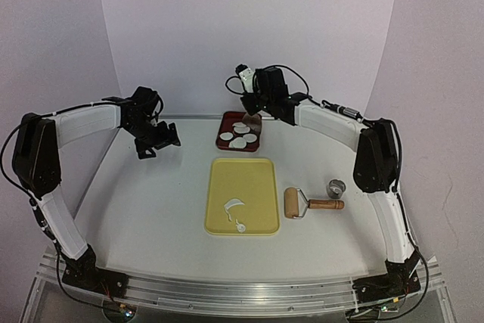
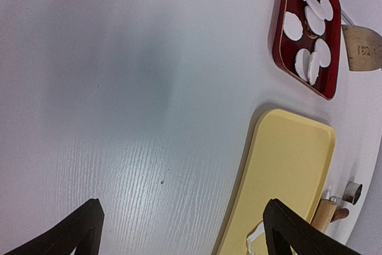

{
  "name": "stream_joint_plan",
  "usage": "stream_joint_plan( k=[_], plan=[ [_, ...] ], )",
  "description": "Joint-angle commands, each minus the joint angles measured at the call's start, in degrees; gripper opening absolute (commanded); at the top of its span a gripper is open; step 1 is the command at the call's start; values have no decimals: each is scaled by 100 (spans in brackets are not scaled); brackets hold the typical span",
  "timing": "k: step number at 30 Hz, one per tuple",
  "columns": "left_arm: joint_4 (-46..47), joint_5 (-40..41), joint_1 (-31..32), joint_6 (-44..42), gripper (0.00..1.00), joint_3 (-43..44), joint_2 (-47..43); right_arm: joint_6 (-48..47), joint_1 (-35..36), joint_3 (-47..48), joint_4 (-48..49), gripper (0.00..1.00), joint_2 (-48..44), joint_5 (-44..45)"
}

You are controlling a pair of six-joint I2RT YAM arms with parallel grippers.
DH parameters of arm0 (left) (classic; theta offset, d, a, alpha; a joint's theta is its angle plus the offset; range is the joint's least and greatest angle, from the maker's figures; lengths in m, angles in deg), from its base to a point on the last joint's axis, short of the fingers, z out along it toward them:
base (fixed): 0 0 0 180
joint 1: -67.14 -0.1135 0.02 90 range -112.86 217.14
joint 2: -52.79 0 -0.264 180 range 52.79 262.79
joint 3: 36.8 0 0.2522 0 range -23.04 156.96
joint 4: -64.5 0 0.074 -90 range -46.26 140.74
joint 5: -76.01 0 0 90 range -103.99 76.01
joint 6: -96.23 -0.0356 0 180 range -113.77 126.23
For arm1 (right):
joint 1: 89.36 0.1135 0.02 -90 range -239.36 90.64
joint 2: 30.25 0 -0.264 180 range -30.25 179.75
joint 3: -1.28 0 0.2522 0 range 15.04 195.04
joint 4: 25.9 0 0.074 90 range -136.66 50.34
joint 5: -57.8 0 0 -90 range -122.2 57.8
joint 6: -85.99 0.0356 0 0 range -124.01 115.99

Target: Roll out the dumpling wrappers from the dough

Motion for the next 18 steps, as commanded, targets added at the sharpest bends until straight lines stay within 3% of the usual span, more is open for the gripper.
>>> stream_joint_plan(
  k=[1,5,9,12,15,18],
  plan=[
    [205,204,-38,174,95,-271,-477,-74,-78,343,510,0,-310,989],
    [359,388,-33,292,95,-479,-665,413,-133,68,527,0,-742,1304],
    [586,517,-34,304,95,-625,-801,1824,-566,-828,231,0,-1623,949],
    [841,768,-35,277,95,-772,-950,3374,-1287,-1417,-477,0,-2296,-39],
    [1041,1021,-37,256,95,-930,-1169,4832,-2275,-2527,-582,0,-2904,-1608],
    [1249,1235,-37,192,95,-1128,-1440,5504,-2976,-3411,-550,0,-3249,-2832]
  ],
)
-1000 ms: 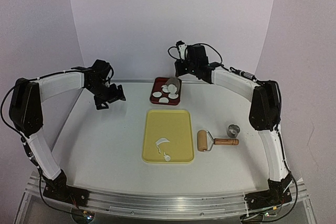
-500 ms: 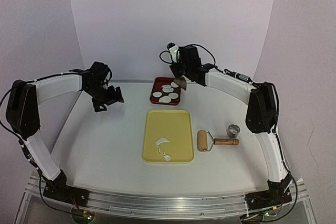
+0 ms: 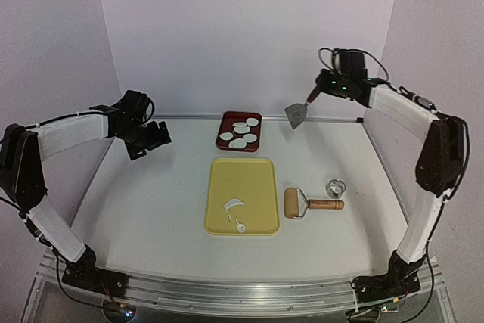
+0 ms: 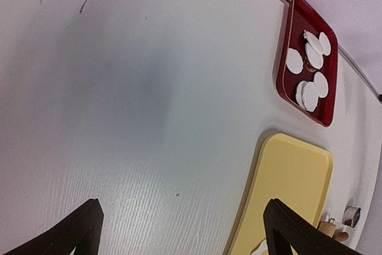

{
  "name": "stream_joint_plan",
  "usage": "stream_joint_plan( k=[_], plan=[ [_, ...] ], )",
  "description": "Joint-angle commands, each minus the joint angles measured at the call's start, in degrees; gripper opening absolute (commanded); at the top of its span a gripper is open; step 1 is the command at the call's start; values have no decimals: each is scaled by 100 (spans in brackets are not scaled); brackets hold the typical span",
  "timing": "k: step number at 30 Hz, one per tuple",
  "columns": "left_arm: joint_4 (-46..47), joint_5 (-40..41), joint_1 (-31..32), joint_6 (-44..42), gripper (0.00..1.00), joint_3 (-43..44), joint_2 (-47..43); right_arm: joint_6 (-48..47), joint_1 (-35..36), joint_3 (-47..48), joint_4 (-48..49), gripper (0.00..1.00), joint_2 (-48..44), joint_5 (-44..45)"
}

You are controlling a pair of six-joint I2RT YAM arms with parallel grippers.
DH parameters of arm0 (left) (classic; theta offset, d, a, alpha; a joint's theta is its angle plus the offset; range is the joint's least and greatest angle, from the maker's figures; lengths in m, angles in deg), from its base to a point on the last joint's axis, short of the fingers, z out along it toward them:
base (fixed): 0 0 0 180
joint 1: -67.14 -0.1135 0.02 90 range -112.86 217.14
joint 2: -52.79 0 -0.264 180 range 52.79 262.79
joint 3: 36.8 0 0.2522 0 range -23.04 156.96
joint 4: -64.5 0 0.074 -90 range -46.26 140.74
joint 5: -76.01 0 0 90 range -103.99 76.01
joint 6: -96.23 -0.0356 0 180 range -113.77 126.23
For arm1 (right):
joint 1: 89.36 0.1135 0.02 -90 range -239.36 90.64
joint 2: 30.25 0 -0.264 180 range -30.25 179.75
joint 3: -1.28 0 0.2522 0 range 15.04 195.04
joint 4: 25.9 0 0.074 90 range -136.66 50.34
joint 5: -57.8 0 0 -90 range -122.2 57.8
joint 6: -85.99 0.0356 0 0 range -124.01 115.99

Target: Roll out the dumpling wrappers from the dough

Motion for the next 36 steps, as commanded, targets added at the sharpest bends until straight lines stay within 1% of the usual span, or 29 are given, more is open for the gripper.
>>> stream_joint_plan(
  k=[1,4,6,10,16,24,28,32,36],
  plan=[
    [556,542,-34,-110,95,-256,-648,2001,-1201,-1143,-75,0,-667,-2197],
    [673,680,-36,-211,95,-441,-852,2382,-1623,-1829,-29,0,-754,-3029],
    [696,705,-36,-259,95,-520,-914,2401,-1708,-2175,-2,0,-811,-3158],
    [708,693,-35,-187,95,-633,-980,2282,-1764,-2588,46,0,-877,-3106],
    [898,663,-36,-49,95,-794,-1064,2068,-1766,-2631,91,0,-640,-3131],
    [950,647,-36,-43,95,-800,-1016,1865,-1766,-2837,87,11,-456,-2904],
    [967,671,-35,-94,95,-771,-1009,1740,-1766,-2855,83,20,-444,-2794],
    [958,699,-36,-145,95,-742,-967,1623,-1766,-2898,67,34,-532,-2485],
    [947,731,-34,-182,95,-753,-945,1463,-1766,-2950,-32,61,-646,-2155]
  ],
)
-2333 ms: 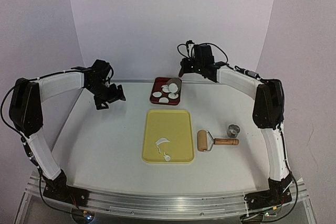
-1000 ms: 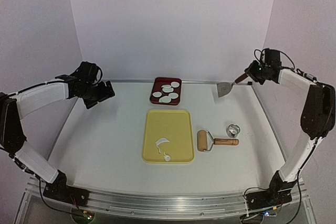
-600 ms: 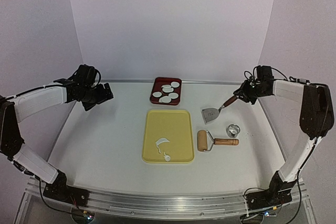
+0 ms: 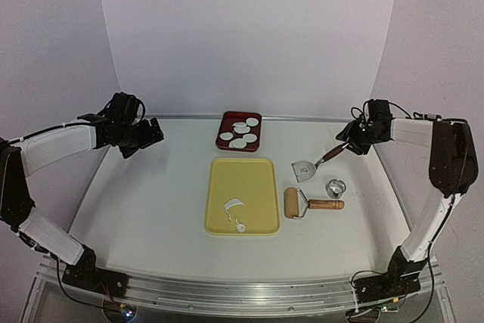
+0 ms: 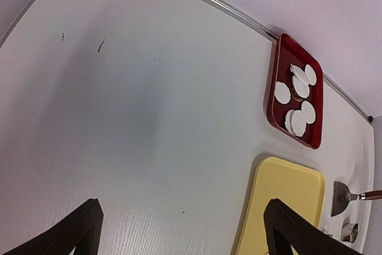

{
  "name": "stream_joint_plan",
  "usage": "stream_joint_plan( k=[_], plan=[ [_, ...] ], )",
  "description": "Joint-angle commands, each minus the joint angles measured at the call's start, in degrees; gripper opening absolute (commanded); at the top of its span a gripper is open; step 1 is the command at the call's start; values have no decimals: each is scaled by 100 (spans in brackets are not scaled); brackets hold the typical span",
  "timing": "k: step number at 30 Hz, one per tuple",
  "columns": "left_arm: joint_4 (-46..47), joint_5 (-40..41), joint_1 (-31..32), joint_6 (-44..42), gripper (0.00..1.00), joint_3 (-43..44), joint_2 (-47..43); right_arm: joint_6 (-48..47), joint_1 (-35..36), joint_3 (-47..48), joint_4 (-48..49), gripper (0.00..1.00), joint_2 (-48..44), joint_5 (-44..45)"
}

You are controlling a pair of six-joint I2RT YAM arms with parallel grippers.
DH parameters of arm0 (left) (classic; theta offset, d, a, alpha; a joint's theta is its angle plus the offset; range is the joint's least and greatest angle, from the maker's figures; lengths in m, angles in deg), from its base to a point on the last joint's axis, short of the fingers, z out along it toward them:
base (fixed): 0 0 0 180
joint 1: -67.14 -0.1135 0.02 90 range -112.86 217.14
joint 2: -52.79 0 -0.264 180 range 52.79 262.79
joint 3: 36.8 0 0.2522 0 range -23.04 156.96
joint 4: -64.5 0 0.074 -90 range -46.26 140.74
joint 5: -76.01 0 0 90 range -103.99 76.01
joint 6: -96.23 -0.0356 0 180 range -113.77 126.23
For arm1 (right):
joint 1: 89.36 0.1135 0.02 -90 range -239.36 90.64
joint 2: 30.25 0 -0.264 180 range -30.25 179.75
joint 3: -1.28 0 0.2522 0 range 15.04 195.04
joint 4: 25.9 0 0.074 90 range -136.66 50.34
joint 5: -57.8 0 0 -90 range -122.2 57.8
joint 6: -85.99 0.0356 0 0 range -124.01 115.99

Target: Roll out the dumpling wrappers from the dough

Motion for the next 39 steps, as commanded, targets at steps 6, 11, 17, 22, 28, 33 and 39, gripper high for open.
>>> stream_joint_plan(
  k=[6,11,17,22,28,33,39],
  plan=[
    [156,240,-36,-175,96,67,-86,-654,-13,-114,-251,84,-461,1068],
    [140,439,-34,-238,96,107,-126,-1026,-15,-38,-688,95,-886,1961],
    [255,1062,-33,-641,96,308,-464,-1844,-12,67,-964,96,-1821,2793],
    [448,1805,-34,-1256,98,579,-940,-2887,-12,-407,-333,97,-3156,3053],
    [595,2264,-33,-1767,100,572,-1535,-3711,-12,-1874,1196,98,-4888,2969],
    [571,2290,-35,-1575,100,-120,-2077,-3528,-12,-2848,1425,98,-5760,3110],
    [233,2200,-30,-1145,100,-540,-2357,-3070,-12,-3343,1310,98,-6240,3171]
  ],
)
